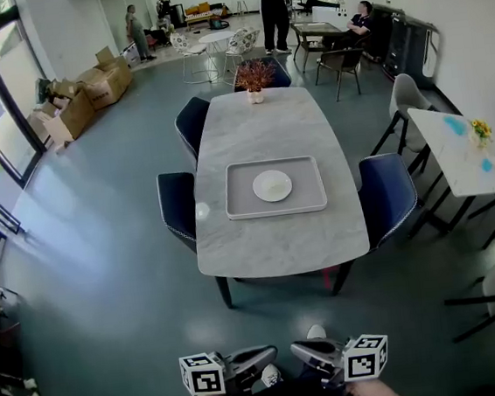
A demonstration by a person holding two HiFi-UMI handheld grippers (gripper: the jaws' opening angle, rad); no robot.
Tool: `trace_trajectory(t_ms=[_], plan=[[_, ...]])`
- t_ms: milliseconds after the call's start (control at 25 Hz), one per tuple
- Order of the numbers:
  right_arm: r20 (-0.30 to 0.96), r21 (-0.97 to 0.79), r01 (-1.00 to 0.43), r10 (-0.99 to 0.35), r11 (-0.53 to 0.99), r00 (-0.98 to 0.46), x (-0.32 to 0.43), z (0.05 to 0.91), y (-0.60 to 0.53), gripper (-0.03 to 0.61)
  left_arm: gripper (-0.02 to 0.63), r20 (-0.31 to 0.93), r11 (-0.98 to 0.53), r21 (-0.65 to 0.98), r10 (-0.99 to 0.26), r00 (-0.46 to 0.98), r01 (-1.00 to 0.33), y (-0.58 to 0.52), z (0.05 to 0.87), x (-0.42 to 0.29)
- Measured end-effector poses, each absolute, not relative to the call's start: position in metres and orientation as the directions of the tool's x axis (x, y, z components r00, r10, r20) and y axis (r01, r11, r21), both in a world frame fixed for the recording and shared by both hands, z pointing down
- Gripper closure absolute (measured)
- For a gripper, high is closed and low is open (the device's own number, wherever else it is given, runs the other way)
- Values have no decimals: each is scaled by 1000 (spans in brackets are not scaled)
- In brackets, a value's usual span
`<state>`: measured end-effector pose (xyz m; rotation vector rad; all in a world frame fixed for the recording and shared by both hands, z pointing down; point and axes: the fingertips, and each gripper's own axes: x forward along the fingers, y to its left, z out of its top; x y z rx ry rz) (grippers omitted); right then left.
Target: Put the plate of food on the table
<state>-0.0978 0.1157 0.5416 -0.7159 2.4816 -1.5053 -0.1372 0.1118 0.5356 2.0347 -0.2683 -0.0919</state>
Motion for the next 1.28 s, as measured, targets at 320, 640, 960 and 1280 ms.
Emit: trace_trajectory(t_ms=[320, 640, 960, 1280], plan=[[133, -848, -354, -488, 395, -863, -107, 539, 133, 568, 606, 43, -447, 883, -226, 973, -143, 125, 533, -148], [125, -842, -353, -490, 408, -863, -115, 540, 141, 568, 606, 30, -465, 876, -215, 976, -129, 132, 534, -154], [141, -838, -360, -475, 410, -869, -113, 541, 143, 568, 606, 26, -471, 872, -232, 972, -136, 133, 535, -155], [140, -837, -363, -482, 410, -865, -105, 537, 139, 568, 606, 29, -448, 882, -259, 966, -146, 126, 530, -152]])
